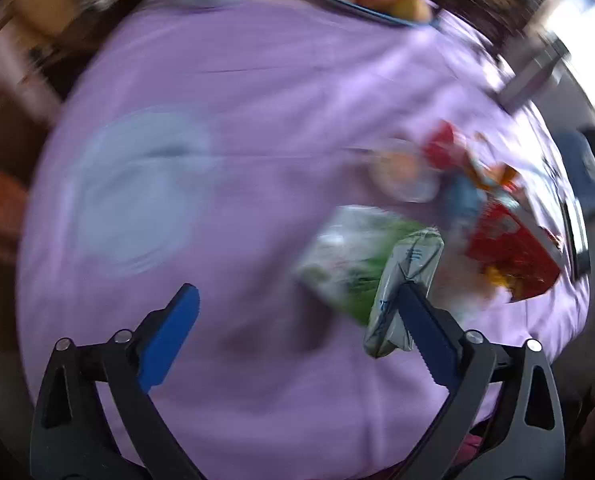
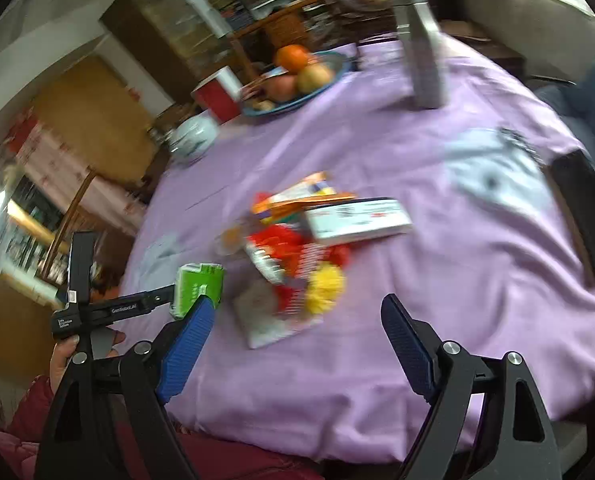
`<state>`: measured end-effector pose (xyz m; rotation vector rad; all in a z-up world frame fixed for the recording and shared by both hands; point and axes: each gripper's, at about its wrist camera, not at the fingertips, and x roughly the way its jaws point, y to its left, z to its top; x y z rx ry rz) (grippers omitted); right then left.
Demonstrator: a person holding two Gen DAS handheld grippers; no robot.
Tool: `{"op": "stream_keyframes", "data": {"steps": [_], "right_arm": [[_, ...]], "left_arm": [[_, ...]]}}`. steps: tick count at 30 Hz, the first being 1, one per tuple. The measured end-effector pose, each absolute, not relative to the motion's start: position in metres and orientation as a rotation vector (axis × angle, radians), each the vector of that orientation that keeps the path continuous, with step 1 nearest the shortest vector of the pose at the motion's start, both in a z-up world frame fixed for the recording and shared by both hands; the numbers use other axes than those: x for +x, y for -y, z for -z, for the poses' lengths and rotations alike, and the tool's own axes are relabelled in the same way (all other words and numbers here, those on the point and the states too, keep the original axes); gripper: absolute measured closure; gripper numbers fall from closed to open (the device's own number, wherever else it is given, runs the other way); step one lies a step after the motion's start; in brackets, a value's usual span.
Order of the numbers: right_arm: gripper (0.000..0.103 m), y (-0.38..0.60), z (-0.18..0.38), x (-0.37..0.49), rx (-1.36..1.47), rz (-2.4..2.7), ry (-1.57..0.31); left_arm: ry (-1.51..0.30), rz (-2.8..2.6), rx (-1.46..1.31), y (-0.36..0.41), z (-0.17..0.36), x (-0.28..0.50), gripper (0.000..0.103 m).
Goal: Collect trash
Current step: 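Grasp the green drink carton with the left tool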
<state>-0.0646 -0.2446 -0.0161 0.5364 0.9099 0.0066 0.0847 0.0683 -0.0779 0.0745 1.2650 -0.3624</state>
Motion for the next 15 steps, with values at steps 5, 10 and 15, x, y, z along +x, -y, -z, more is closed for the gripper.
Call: {"op": "stream_keyframes", "data": {"steps": [5,10,15], "right_arm": [[0.019,0.218,0.01,-0.043,0.488,-0.1,-0.911],[0.019,0.209,0.007,-0.038,0.478,-0.113,-0.905],[0.019,0.214,0.006,-0.044,0.496,-0.08,-0.894]], "left_arm": [[-1.229,0.195,0.049,-0.125,0.065,0.078,0.007],[-1.205,0.259,0.061,-0.115,0.057,0.066,0.007],[-1.198,0.329,0.118,-0.086,0.059,0.062,0.007]]}}
